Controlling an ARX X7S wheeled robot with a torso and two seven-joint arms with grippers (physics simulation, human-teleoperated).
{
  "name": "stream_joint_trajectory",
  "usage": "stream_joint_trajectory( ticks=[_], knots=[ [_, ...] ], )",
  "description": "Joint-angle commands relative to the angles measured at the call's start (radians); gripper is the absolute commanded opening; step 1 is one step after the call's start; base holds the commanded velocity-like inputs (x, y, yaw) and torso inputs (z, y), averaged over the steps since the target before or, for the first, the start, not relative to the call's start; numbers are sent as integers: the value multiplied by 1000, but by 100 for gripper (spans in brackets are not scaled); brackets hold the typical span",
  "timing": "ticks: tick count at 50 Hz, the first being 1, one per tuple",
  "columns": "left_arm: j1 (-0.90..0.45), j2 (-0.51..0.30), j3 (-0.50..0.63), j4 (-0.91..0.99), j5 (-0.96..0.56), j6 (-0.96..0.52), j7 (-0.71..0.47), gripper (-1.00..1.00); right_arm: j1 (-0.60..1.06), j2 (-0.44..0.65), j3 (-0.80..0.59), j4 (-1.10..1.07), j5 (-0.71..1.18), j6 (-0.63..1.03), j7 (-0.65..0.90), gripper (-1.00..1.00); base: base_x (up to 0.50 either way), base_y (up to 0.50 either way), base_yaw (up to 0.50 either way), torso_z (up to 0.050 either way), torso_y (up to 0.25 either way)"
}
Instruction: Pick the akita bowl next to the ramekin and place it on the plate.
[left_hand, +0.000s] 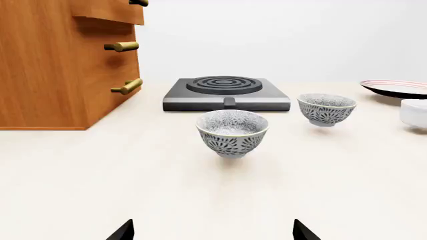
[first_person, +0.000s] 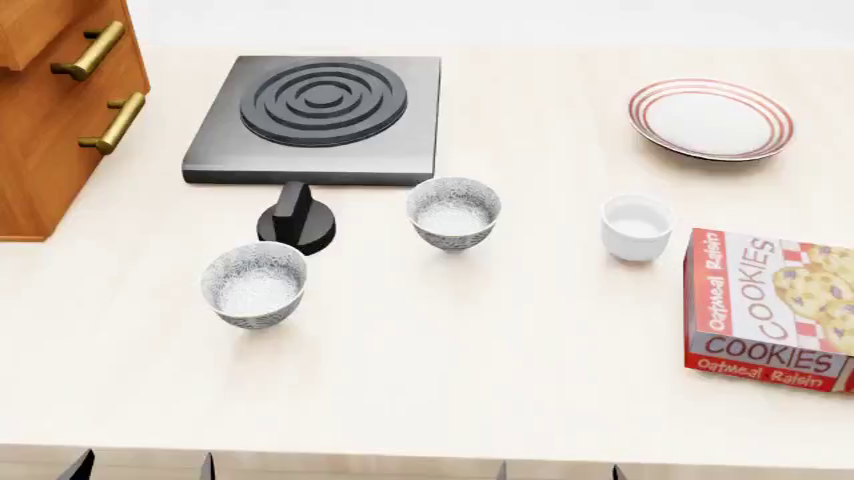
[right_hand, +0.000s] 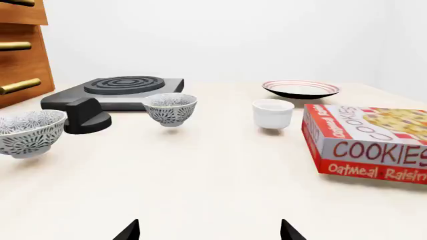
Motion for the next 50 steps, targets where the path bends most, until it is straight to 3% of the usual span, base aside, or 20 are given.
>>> stream_joint_trajectory(
  ticks=[1, 28, 50],
  knots=[
    [-1, -16, 18, 0, -19, 0, -16, 100, -4, 16, -19, -7, 22, -6, 16, 100, 0, 0, 0, 0, 0],
    [44, -81, 92, 65, -80, 71, -55, 100, -12, 71, -88, -56, 66, 15, 96, 100, 0, 0, 0, 0, 0],
    [83, -128, 100, 351, -107, -48, -111, 100, -68, 124, -133, -402, -16, 165, 174, 100, 0, 0, 0, 0, 0]
  ],
)
